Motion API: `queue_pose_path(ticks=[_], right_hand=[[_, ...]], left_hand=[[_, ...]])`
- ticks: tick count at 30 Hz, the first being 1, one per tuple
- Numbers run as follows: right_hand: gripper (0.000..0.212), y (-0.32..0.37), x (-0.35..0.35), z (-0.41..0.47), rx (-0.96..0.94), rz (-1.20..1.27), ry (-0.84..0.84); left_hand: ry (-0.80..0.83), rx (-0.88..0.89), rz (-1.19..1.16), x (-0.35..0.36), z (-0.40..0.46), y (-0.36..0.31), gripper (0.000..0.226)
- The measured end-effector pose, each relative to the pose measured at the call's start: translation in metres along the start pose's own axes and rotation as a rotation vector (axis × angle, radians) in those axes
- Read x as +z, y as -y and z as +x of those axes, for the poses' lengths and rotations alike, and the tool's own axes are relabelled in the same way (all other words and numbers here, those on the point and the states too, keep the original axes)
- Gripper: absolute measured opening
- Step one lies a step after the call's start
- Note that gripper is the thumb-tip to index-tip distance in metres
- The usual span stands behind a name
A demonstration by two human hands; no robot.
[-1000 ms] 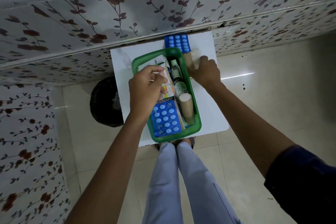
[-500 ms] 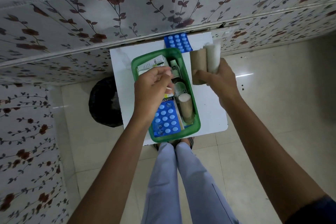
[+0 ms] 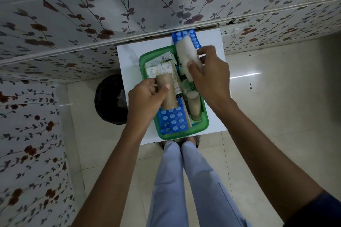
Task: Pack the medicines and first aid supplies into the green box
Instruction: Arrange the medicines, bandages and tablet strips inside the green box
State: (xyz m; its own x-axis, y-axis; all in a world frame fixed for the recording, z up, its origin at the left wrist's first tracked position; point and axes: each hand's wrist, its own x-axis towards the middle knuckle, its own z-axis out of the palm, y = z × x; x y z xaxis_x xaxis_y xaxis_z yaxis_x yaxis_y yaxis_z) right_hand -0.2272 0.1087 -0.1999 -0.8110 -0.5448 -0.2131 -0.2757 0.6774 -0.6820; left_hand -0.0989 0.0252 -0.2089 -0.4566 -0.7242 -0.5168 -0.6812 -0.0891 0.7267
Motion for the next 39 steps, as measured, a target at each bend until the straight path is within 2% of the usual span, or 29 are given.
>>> queue_pose_path(ticks=[4,10,12,15,17,19,22,24,26,28,32,35,39], right_hand=[[0.026,-0.005,0.022,0.0,-0.108,-0.189,-0.054],[0.007,-0.026,0.052,-0.003,-0.314,-0.625,-0.06],[0.012,-0.029,0.052,-0.002,-0.381,-0.653,0.005],[0.022,-0.025,0.038,0.003,-0.336,-0.364,0.097],[0.024,-0.016,0.022,0.014,-0.127,-0.044,0.024],[0.025,-0.013,0.014,0.032,0.112,0.175,-0.058],[0.032,-0.018,0.019,0.07,0.384,0.287,0.035],[0.036,-0.022,0.028,0.09,0.48,0.298,0.145],[0.03,-0.024,0.034,0.101,0.529,0.333,0.159],[0.02,-0.025,0.036,0.104,0.554,0.436,0.062],[0.018,-0.022,0.022,0.083,0.443,0.492,-0.167],[0.02,-0.014,0.006,0.048,0.336,0.492,-0.178],[0.024,-0.003,-0.011,0.0,0.218,0.314,-0.196]], left_hand=[[-0.009,0.054,0.322,0.011,-0.016,0.011,0.042],[0.006,0.159,0.546,0.016,-0.009,0.009,0.04],[0.047,0.189,0.619,0.015,-0.006,0.004,0.038],[0.083,0.21,0.741,0.011,-0.001,0.0,0.036],[0.08,0.218,0.811,0.006,0.001,-0.003,0.035],[0.029,0.242,0.78,0.0,0.004,-0.008,0.035],[-0.111,0.332,0.612,-0.007,0.007,-0.012,0.028],[-0.194,0.339,0.526,-0.012,0.012,-0.011,0.025],[-0.236,0.299,0.511,-0.016,0.018,-0.006,0.023],[-0.233,0.265,0.522,-0.017,0.022,0.001,0.026],[-0.102,0.16,0.446,-0.015,0.023,0.016,0.043],[-0.029,0.104,0.329,-0.013,0.02,0.023,0.045],[-0.015,0.108,0.289,-0.01,0.014,0.027,0.042]])
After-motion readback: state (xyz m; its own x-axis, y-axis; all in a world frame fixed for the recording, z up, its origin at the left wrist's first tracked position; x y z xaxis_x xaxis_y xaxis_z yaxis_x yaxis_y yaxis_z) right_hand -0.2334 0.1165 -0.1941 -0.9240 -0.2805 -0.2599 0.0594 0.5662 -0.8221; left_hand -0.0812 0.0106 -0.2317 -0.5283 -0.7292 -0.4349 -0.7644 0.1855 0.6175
